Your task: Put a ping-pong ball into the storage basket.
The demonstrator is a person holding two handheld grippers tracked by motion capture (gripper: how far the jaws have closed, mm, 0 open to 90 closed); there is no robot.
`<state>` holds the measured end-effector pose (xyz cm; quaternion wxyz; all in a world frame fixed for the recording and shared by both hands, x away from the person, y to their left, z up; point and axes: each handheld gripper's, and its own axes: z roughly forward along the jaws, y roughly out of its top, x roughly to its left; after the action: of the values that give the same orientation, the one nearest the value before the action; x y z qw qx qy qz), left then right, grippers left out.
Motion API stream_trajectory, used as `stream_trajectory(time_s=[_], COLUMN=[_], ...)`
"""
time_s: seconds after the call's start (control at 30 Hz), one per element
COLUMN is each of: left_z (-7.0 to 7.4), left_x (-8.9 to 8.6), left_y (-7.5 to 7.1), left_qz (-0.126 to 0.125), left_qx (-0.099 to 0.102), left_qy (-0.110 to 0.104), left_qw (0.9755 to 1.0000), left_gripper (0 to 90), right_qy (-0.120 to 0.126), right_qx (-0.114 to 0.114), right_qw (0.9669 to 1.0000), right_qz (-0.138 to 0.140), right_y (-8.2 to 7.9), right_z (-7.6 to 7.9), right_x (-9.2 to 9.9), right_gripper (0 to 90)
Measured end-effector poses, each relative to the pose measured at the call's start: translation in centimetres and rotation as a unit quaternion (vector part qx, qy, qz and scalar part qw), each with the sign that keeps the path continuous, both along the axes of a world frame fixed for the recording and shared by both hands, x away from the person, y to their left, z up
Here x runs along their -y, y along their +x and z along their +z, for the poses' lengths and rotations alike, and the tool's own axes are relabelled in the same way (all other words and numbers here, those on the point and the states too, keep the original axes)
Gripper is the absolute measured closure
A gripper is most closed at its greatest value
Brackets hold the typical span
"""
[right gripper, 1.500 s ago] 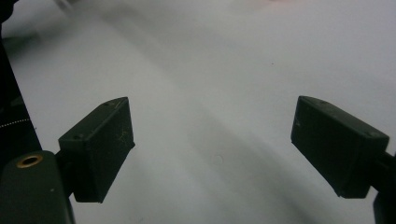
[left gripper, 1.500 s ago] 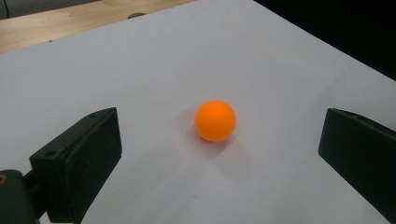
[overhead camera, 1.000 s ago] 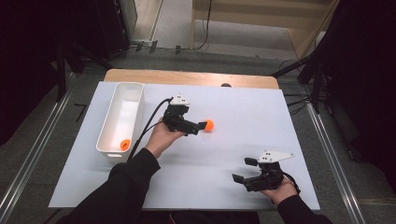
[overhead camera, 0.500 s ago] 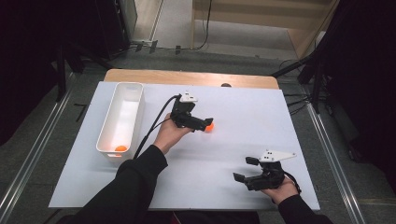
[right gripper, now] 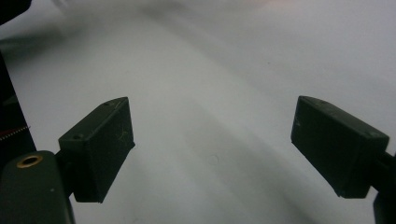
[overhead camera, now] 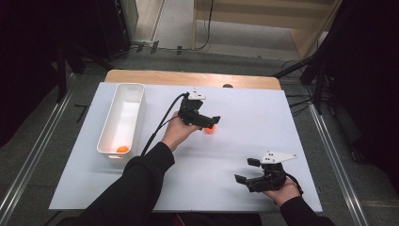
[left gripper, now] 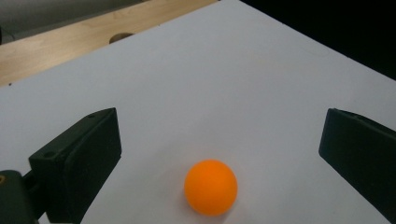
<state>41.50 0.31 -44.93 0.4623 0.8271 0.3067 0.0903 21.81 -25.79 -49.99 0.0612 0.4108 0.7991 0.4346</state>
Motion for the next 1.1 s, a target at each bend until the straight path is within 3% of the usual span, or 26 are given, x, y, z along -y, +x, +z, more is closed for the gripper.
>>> stream_trajectory(time_s=[0.3,0.37,0.43,0.73,0.83,1.1], left_z=[0.1,-0.2,-0.3,-0.8,-1.1,-1.5], left_x=[0.6,0.5,0.4,0.9,1.0,1.2], left_y=[1.2,1.6,1.7,1.5,1.5,1.3], left_qz=[0.006,0.012,0.015,0.003,0.0,-0.006], left_qx=[0.008,-0.005,-0.008,0.007,-0.003,-0.003], left_qy=[0.008,-0.009,-0.01,0.001,-0.001,0.007], left_qw=[0.9999,0.9999,0.9998,1.0,1.0,1.0], left_gripper=[0.0,0.2,0.2,0.2,0.2,0.1], right_qy=[-0.001,0.0,0.001,-0.002,0.0,-0.001], right_qx=[0.001,0.002,0.005,0.006,0.007,0.007], right_qw=[1.0,1.0,1.0,1.0,1.0,1.0], right_qz=[0.0,0.001,0.0,0.001,-0.001,0.001], right_y=[0.0,0.0,0.1,0.1,0.1,0.1], right_z=[0.0,0.1,0.1,0.1,0.2,0.2], right_x=[0.1,0.1,0.1,0.1,0.1,0.1], right_gripper=[11.6,11.6,11.6,11.6,11.6,11.6])
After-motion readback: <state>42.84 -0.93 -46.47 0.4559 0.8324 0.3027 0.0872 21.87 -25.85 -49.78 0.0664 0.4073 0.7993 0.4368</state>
